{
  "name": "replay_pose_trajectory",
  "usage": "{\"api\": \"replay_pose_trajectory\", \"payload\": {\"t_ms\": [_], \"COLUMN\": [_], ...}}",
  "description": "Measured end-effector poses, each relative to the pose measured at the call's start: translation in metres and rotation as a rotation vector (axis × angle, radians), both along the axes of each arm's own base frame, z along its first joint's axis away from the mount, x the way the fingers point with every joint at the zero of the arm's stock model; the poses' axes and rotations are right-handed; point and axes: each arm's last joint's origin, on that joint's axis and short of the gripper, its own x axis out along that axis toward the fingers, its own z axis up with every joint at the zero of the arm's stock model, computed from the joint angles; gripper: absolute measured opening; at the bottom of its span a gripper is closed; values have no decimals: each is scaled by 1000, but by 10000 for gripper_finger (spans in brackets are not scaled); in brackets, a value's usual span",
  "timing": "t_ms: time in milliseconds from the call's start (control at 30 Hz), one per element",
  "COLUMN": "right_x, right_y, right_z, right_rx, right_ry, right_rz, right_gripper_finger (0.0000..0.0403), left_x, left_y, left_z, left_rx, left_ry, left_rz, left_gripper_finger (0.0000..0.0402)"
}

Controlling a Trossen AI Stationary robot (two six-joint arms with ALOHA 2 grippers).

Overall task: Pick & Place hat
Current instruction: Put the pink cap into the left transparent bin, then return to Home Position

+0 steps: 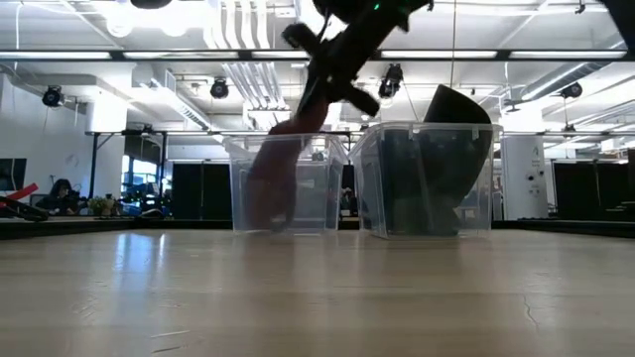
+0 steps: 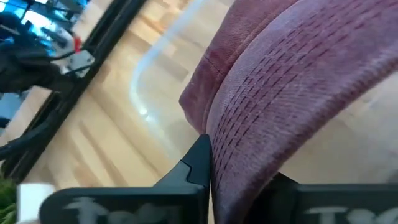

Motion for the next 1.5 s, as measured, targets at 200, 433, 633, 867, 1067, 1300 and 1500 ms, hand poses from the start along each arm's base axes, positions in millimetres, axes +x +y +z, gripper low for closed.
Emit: {"api": "replay_pose_trajectory", "payload": {"t_ms": [200,433,633,867,1067,1300,1500], "right_x": [14,2,-26,-83,-153,-225,-245], "right_y": [-14,-14,3,78,132,136,137], "right_z": [-16,5,40,60,54,52,33], "right_rx": [4,-51,-158,-400,-353,-152,-311], "right_ry": [34,56,26,-40,-235,-421,-606], "right_rz": [-24,-11,74,155,178,113,350], "right_gripper_finger": [71,159,198,199,192,194,194], "left_x": [-1,-2,-5,2,2,-11,-20], "left_y": [1,2,4,15,27,33,39], "left_z": [-1,-3,-2,-8,-15,-23,-40], "left_rx": [26,46,20,87,207,152,169], "left_ry": [16,41,33,57,85,120,44], "left_rz": [28,28,34,-120,-81,-56,-89], "left_gripper_finger": [190,190,190,190,190,190,190]}}
